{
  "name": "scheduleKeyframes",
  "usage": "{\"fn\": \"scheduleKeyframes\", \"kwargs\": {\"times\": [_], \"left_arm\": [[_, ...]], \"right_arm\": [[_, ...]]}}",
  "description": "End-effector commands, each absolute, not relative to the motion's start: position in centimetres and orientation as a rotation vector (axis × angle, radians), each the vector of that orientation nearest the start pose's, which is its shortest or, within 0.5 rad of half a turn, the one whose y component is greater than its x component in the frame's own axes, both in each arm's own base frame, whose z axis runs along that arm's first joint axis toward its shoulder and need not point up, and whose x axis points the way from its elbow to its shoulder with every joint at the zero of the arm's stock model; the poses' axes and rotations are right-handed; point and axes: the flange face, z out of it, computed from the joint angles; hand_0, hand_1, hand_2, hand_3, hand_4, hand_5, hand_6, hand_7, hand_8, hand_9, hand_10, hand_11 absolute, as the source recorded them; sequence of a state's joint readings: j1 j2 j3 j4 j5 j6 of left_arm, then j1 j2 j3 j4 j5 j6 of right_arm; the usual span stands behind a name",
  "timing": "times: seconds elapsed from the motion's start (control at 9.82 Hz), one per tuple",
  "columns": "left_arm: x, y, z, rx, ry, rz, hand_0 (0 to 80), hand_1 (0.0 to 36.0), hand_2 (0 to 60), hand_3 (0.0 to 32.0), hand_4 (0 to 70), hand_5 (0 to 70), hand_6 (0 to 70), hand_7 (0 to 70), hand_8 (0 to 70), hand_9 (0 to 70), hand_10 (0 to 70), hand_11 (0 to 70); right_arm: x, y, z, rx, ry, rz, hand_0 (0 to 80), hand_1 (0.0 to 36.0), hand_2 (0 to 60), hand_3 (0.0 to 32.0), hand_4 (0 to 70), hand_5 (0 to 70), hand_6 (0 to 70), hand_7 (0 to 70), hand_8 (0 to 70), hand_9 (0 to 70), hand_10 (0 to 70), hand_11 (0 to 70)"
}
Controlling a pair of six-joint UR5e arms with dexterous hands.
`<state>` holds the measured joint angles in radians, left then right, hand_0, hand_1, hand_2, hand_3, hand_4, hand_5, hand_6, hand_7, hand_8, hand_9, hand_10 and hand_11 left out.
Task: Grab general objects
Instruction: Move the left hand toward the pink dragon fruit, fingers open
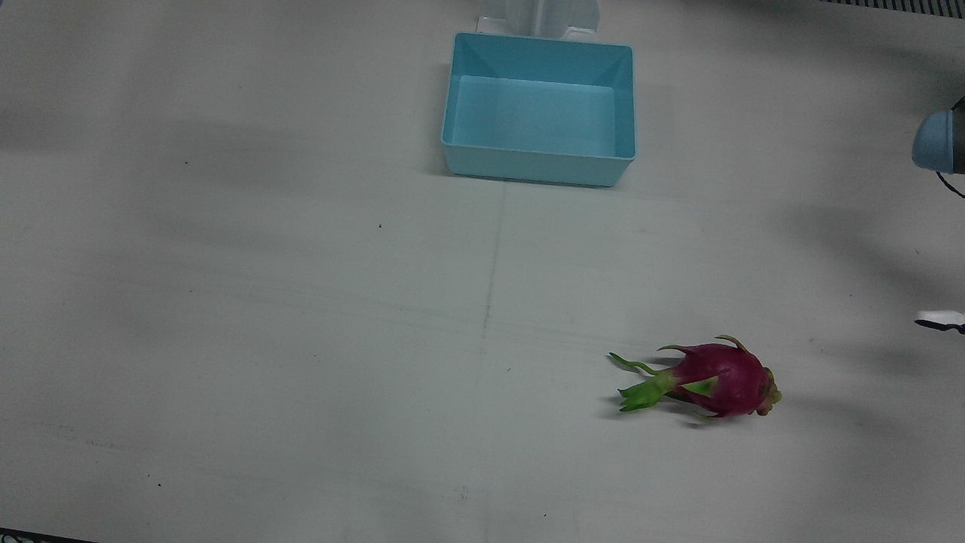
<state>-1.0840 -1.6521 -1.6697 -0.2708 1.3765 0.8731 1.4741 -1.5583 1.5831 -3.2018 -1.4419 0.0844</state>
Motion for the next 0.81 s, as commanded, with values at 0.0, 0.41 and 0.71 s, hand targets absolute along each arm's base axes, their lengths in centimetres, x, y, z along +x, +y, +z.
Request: {"fn": "scheduleKeyframes", "kwargs": {"times": [0.0,0.41,0.71], "left_arm": [[11.8,-53.0,57.5,0.605,2.027,-1.171,57.6,30.5,18.4,8.2,0.0,0.0,0.0,0.0,0.0,0.0,0.0,0.0],[13.7,-50.9,59.3,0.662,1.938,-1.083,54.3,27.5,15.5,5.0,0.0,0.0,0.0,0.0,0.0,0.0,0.0,0.0],[19.5,-49.7,58.5,0.64,1.922,-0.982,54.8,28.7,18.0,9.6,0.0,0.0,0.0,0.0,0.0,0.0,0.0,0.0]], "right_arm": [[9.8,-50.4,68.1,0.051,2.127,-2.2,0.0,0.0,0.0,0.0,0.0,0.0,0.0,0.0,0.0,0.0,0.0,0.0],[9.8,-50.4,68.1,0.051,2.127,-2.2,0.0,0.0,0.0,0.0,0.0,0.0,0.0,0.0,0.0,0.0,0.0,0.0],[9.8,-50.4,68.1,0.051,2.127,-2.2,0.0,0.0,0.0,0.0,0.0,0.0,0.0,0.0,0.0,0.0,0.0,0.0]]}}
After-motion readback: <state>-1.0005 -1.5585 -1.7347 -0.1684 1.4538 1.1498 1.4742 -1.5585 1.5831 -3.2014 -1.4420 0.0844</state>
